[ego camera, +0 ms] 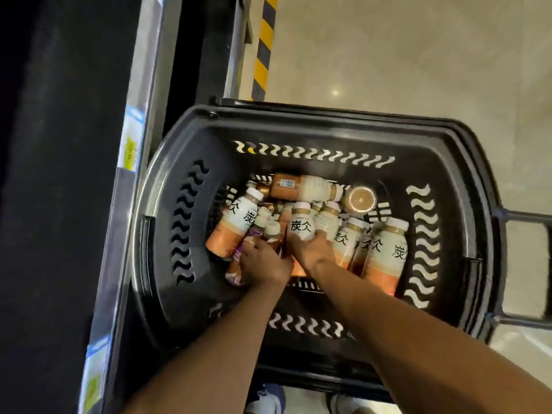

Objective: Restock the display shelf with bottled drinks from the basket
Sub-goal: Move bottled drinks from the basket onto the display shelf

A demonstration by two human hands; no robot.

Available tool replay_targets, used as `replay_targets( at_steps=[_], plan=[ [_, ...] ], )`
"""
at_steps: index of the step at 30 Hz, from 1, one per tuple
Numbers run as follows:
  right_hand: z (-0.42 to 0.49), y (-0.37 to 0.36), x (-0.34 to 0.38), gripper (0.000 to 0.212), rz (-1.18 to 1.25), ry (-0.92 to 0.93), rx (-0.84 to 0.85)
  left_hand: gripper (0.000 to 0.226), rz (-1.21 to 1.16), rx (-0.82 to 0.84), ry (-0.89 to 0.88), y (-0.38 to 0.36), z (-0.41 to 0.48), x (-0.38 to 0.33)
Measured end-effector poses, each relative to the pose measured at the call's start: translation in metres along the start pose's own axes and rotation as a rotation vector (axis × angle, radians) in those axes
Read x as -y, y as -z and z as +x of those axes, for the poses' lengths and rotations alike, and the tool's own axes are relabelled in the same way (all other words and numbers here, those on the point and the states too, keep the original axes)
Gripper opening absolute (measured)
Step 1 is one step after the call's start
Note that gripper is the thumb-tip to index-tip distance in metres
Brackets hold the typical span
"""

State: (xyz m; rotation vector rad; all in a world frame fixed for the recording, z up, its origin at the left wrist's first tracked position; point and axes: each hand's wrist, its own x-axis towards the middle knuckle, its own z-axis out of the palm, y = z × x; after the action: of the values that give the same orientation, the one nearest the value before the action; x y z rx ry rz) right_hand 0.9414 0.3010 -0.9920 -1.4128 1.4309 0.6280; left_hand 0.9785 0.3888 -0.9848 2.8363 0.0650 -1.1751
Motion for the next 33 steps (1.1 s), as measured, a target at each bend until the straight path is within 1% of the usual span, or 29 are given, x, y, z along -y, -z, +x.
replay_targets(
  at_steps=[2,4,5,7,8,10,12,14,15,17,19,21,22,23,25,27,28,29,31,33],
  plan=[
    [0.011,-0.009,0.007,0.090,0.079,-0.072,-0.051,0.078,-0.009,-0.051,-0.024,-0.009,0.003,0.004],
    [0.019,-0.019,0.015,0.096,0.038,-0.140,-0.104,0.076,-0.043,-0.081,-0.040,-0.018,0.004,0.007],
    [0.020,-0.022,0.019,0.094,-0.003,-0.158,-0.134,0.073,-0.090,-0.072,-0.028,-0.022,0.005,0.007],
    [0.022,-0.025,0.020,0.089,-0.036,-0.156,-0.177,0.065,-0.267,-0.010,0.007,-0.028,0.010,0.006],
    [0.025,-0.025,0.018,0.088,-0.039,-0.136,-0.180,0.061,-0.358,0.025,-0.005,-0.031,0.013,0.008],
    [0.024,-0.018,0.011,0.092,-0.042,-0.071,-0.152,0.054,-0.445,0.065,-0.041,-0.030,0.014,0.011],
    [0.019,-0.010,0.002,0.098,-0.037,-0.023,-0.116,0.050,-0.526,0.094,-0.006,-0.024,0.014,0.011],
    [0.009,0.001,-0.005,0.101,0.030,0.012,-0.085,0.053,-0.588,0.153,0.029,-0.015,0.011,0.006],
    [0.001,0.009,-0.007,0.100,0.105,0.010,-0.066,0.056,-0.599,0.203,0.039,-0.007,0.008,0.002],
    [-0.023,0.031,-0.005,0.095,0.228,0.022,-0.058,0.061,-0.629,0.292,0.005,0.018,-0.007,-0.010],
    [-0.045,0.049,-0.003,0.082,0.266,0.052,-0.053,0.064,-0.663,0.364,-0.049,0.040,-0.029,-0.019],
    [-0.100,0.090,0.021,0.065,0.310,0.132,-0.051,0.061,-0.733,0.390,-0.094,0.099,-0.072,-0.034],
    [-0.118,0.102,0.026,0.058,0.334,0.173,-0.038,0.053,-0.799,0.399,-0.112,0.115,-0.091,-0.039],
    [-0.151,0.123,0.039,0.054,0.332,0.218,-0.035,0.042,-0.857,0.400,-0.135,0.146,-0.117,-0.046],
    [-0.227,0.171,0.070,0.055,0.329,0.286,-0.045,0.026,-0.958,0.370,-0.184,0.216,-0.176,-0.058],
    [-0.309,0.213,0.100,0.055,0.342,0.363,-0.067,0.021,-1.009,0.309,-0.274,0.288,-0.241,-0.064],
    [-0.350,0.233,0.116,0.049,0.343,0.418,-0.088,0.019,-1.039,0.267,-0.320,0.324,-0.272,-0.066],
    [-0.391,0.253,0.130,0.039,0.330,0.469,-0.106,0.017,-1.051,0.245,-0.347,0.356,-0.301,-0.068],
    [-0.469,0.289,0.158,0.023,0.316,0.581,-0.128,0.018,-1.086,0.189,-0.411,0.416,-0.359,-0.069],
    [-0.537,0.319,0.183,0.022,0.334,0.686,-0.138,0.021,-1.116,0.108,-0.477,0.472,-0.415,-0.070]
  ],
)
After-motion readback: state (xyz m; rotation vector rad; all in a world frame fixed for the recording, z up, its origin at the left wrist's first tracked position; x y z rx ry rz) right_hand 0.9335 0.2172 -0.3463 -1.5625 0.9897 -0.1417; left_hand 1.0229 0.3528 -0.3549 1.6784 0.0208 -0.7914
